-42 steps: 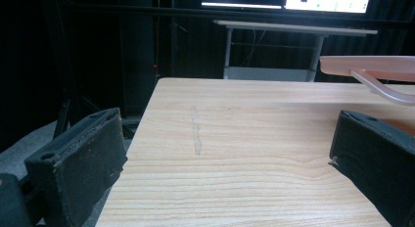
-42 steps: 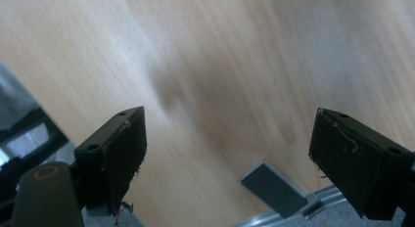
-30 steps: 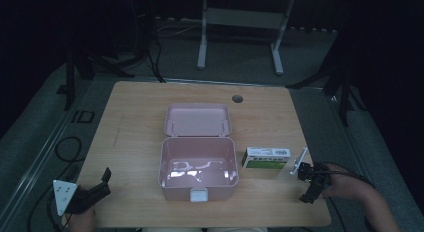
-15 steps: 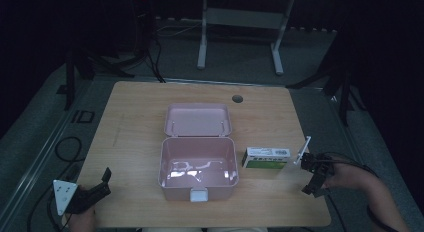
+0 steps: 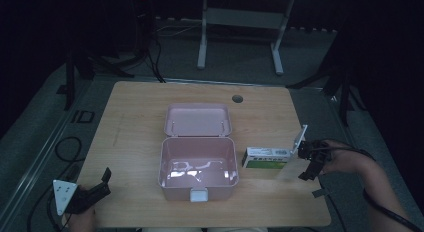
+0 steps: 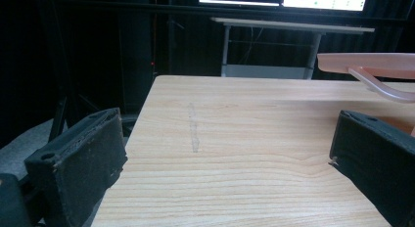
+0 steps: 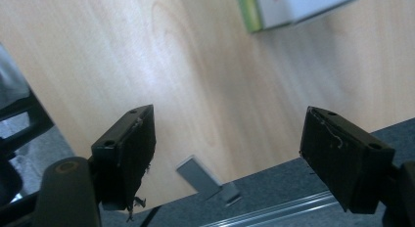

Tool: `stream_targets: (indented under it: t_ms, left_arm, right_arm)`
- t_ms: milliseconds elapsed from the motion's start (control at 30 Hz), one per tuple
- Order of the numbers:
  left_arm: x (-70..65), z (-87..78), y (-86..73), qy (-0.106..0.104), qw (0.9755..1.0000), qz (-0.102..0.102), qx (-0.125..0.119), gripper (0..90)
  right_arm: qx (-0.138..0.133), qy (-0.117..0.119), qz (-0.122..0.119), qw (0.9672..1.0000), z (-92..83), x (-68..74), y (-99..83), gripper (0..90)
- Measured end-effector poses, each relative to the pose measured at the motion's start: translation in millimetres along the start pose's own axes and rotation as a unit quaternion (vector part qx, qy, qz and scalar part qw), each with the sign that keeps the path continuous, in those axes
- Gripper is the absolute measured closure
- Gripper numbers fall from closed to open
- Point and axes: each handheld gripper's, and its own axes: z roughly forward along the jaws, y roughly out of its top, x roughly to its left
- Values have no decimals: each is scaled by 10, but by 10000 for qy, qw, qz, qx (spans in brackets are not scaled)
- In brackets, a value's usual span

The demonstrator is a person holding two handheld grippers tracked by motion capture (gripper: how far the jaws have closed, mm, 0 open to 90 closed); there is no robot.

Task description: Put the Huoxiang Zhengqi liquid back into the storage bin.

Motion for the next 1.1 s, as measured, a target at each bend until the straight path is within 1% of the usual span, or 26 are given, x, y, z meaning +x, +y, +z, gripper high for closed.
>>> stream_targets:
  t_ms: [33, 67, 167, 200, 300, 400, 467, 600, 633, 667, 733, 767, 800, 1100]
  left_arm:
    - [0, 0, 0, 0, 10000, 0, 0, 4]
    - [0, 1, 0, -2, 10000, 0, 2, 3]
    - [4, -4, 2, -8, 10000, -15, -8, 4]
    - [5, -4, 1, -11, 10000, -22, -12, 3]
    - [2, 0, 0, -12, 10000, -9, -7, 4]
    - [2, 0, -1, -23, 10000, 7, 12, 4]
    - [4, -1, -1, -23, 10000, 8, 9, 4]
    - [3, 0, -2, -23, 10000, -3, 4, 3]
    - [2, 0, -3, -28, 10000, 1, 7, 3]
    - [1, 0, -2, -31, 10000, 10, 2, 3]
    - [1, 0, -3, -39, 10000, 10, 8, 4]
    - [1, 0, -3, -39, 10000, 10, 8, 4]
    - [2, 0, -3, -38, 10000, 6, 4, 4]
    - [2, 2, -6, -55, 10000, 16, 27, 3]
  right_arm:
    - [0, 0, 0, 10000, 0, 0, 0, 206]
    - [-51, -37, -67, 10000, -25, -27, 49, 209]
    - [-100, -73, -167, 9998, -50, -47, 107, 214]
    - [-120, -119, -209, 9996, -61, -57, 131, 215]
    - [-137, -196, -259, 9994, -88, -94, 185, 223]
    - [-146, -265, -358, 9989, -111, -129, 248, 233]
    - [-178, -248, -412, 9987, -120, -157, 293, 244]
    - [-119, -259, -500, 9983, -101, -192, 398, 264]
    - [-119, -259, -500, 9983, -101, -192, 398, 264]
    - [-62, -265, -573, 9980, -78, -203, 462, 272]
    - [-23, -241, -644, 9976, -59, -208, 511, 281]
    - [-23, -241, -644, 9976, -59, -208, 511, 281]
    - [-5, -253, -735, 9970, -42, -210, 576, 289]
    - [59, -226, -1050, 9942, 15, -194, 831, 339]
